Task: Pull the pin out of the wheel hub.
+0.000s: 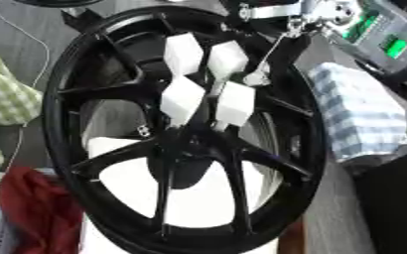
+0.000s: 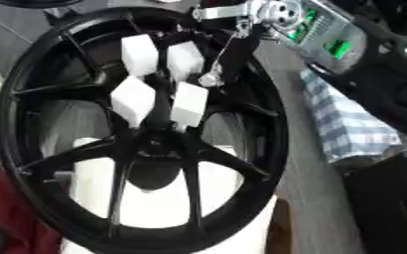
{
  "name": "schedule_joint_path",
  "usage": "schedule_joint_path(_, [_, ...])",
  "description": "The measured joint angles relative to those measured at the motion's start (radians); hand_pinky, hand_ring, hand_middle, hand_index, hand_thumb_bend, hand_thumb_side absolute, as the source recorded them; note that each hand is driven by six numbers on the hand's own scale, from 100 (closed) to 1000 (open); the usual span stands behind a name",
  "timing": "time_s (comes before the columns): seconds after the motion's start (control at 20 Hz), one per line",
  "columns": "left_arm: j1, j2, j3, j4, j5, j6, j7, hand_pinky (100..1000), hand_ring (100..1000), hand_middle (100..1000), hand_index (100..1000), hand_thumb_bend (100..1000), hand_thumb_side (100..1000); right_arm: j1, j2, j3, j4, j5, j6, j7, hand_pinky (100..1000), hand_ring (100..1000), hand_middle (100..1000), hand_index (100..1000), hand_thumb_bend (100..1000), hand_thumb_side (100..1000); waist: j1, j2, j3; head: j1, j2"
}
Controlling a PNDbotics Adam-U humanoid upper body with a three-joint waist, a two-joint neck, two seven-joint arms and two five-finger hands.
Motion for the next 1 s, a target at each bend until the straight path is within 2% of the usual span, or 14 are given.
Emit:
schedule_joint_path(0.5, [0.002,0.000,0.000,0.000,0.001,0.001,0.000,1000,628,571,823,100,693,-0.013,-0.037,-0.053,-0.055,-0.071,0.009,-0.030,658,635,455,519,150,100,0.006,-0.005,-0.012,0.000,0.000])
schedule_joint_path(0.7, [0.006,0.000,0.000,0.000,0.001,0.000,0.001,1000,628,570,823,100,690,0.007,-0.078,-0.119,-0.073,-0.106,0.005,-0.053,654,634,457,520,138,100,0.017,-0.008,-0.026,0.002,0.001])
schedule_joint_path(1.0, [0.012,-0.001,0.010,0.000,0.000,-0.005,0.014,1000,627,571,822,100,689,0.136,-0.157,-0.251,-0.048,-0.183,-0.006,-0.125,645,634,458,518,114,108,0.034,-0.007,-0.073,0.032,0.002])
